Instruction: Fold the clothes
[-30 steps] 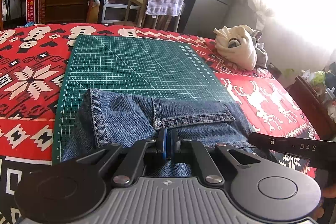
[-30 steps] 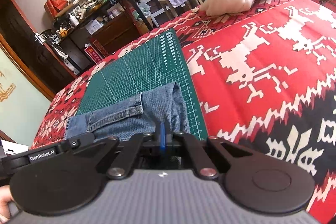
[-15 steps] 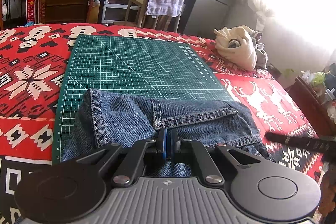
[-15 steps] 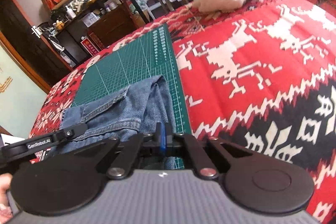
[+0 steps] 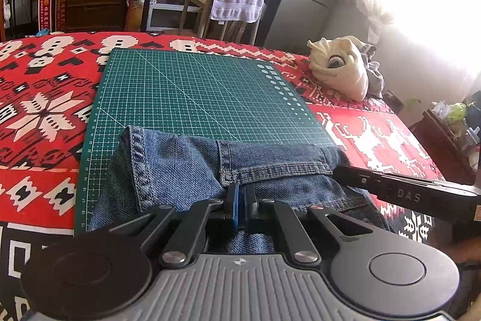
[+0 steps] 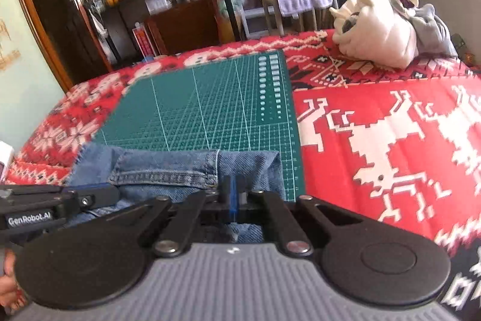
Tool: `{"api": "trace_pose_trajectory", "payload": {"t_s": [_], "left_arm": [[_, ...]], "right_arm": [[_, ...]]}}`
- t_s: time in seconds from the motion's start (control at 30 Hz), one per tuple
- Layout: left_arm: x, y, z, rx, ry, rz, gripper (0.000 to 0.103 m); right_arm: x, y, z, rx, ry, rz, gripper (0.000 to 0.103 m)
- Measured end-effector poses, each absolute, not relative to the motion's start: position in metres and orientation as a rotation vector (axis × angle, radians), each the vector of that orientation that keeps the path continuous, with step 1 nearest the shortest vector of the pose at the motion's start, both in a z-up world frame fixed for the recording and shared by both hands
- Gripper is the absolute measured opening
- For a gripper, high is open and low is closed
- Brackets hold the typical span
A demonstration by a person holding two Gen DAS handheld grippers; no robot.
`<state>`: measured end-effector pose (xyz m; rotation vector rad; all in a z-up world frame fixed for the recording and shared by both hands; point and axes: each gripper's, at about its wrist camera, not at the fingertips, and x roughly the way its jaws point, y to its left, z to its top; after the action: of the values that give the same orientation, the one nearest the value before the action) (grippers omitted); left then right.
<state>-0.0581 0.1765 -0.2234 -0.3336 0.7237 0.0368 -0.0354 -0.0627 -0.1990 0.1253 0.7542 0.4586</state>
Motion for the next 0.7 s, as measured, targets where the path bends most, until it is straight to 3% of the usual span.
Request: {"api": "trace_pose_trajectory", "payload": {"t_s": [0.7], "left_arm": [[-0.054, 0.168, -0.21, -0.273, 0.755, 0.043, 0.006]], "right_arm": [[-0.063, -0.084, -0.175, 0.159, 0.798, 0.447, 0.002]]}}
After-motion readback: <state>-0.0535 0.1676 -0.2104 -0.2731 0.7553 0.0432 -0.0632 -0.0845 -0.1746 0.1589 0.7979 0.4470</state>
